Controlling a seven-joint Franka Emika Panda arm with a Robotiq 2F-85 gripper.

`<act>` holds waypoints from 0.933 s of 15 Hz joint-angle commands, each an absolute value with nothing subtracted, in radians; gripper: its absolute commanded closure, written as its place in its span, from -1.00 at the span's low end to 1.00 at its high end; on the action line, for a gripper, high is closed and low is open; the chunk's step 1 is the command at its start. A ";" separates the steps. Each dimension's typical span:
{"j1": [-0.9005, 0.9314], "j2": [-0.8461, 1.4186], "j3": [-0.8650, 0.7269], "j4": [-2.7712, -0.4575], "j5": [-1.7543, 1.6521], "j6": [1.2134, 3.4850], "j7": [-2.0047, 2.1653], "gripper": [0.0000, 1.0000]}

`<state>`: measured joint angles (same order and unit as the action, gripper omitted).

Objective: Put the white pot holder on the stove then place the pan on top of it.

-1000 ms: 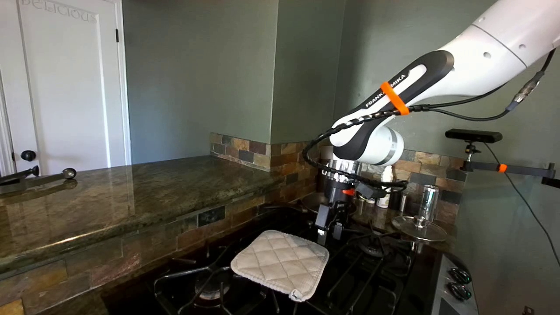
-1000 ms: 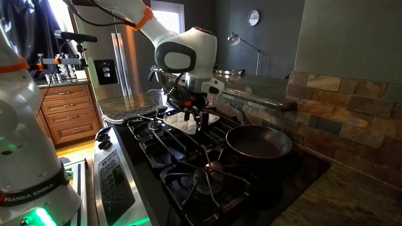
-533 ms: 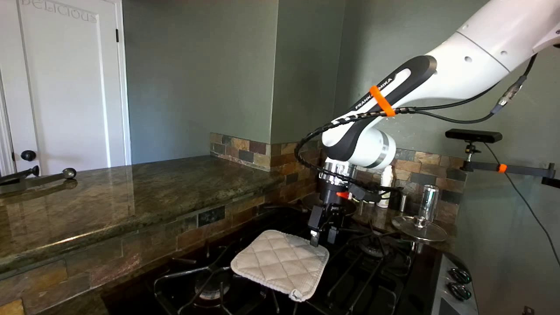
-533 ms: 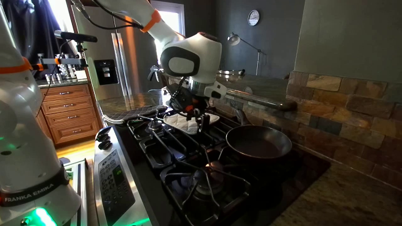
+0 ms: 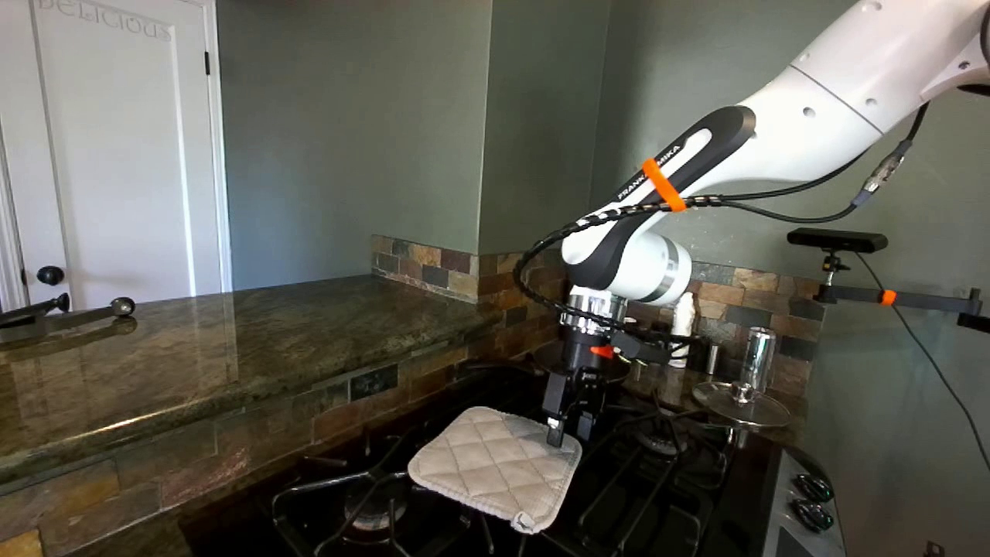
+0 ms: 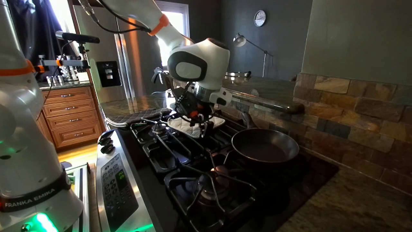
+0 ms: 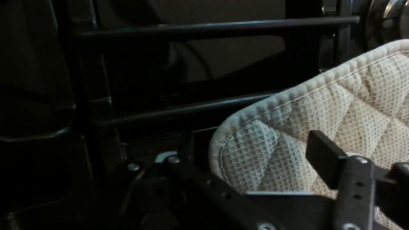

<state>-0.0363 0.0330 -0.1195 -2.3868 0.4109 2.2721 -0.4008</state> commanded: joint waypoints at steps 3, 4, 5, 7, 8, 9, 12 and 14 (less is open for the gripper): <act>-0.063 0.066 -0.093 -2.361 0.440 2.251 -0.411 0.17; -0.065 0.067 -0.091 -2.360 0.441 2.250 -0.411 0.30; -0.067 0.067 -0.090 -2.360 0.443 2.253 -0.412 0.48; -0.071 0.063 -0.089 -2.359 0.441 2.251 -0.409 0.79; -0.072 0.057 -0.090 -2.360 0.435 2.256 -0.403 0.92; -0.073 0.049 -0.092 -2.361 0.419 2.255 -0.388 0.99; -0.083 0.029 -0.100 -2.366 0.406 2.268 -0.376 0.96; -0.094 0.031 -0.106 -2.360 0.396 2.268 -0.351 0.96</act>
<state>-0.0745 0.0410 -0.1057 -2.3614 0.4104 2.2721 -0.3907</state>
